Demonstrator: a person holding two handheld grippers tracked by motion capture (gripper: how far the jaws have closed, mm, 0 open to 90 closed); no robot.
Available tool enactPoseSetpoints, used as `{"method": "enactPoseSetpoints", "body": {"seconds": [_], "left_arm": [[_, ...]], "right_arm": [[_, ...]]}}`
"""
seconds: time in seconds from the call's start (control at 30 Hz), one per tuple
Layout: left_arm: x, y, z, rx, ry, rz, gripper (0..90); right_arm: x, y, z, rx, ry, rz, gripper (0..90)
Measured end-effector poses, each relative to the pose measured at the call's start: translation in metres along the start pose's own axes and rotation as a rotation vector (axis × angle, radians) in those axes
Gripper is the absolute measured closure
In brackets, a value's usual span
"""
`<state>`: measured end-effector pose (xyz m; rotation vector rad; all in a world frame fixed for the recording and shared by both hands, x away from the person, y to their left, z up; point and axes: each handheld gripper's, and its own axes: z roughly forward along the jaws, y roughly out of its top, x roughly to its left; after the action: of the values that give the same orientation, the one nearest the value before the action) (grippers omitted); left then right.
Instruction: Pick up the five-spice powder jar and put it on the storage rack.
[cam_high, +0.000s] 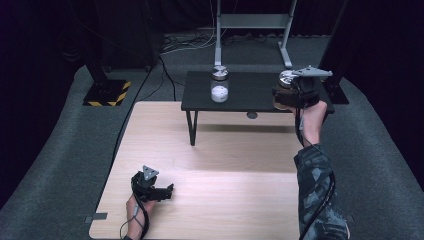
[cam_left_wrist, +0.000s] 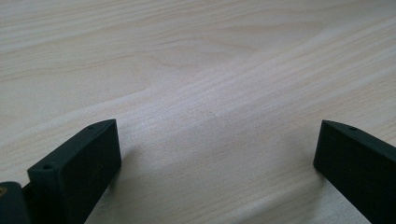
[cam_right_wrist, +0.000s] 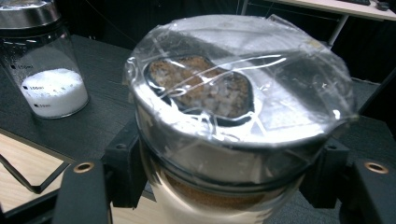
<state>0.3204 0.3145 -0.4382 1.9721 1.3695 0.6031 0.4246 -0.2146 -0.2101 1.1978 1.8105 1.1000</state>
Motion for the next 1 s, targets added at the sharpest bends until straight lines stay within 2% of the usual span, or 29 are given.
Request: {"method": "enactPoseSetpoints", "body": {"seconds": [0.63, 1.0], "left_arm": [[0.0, 0.0, 0.0, 0.0, -0.001, 0.0, 0.6], [0.0, 0.0, 0.0, 0.0, -0.002, 0.001, 0.5]], "right_arm": [[0.002, 0.009, 0.015, 0.025, 0.022, -0.002, 29.4], [0.001, 0.012, 0.026, 0.045, 0.037, 0.013, 29.4]]}}
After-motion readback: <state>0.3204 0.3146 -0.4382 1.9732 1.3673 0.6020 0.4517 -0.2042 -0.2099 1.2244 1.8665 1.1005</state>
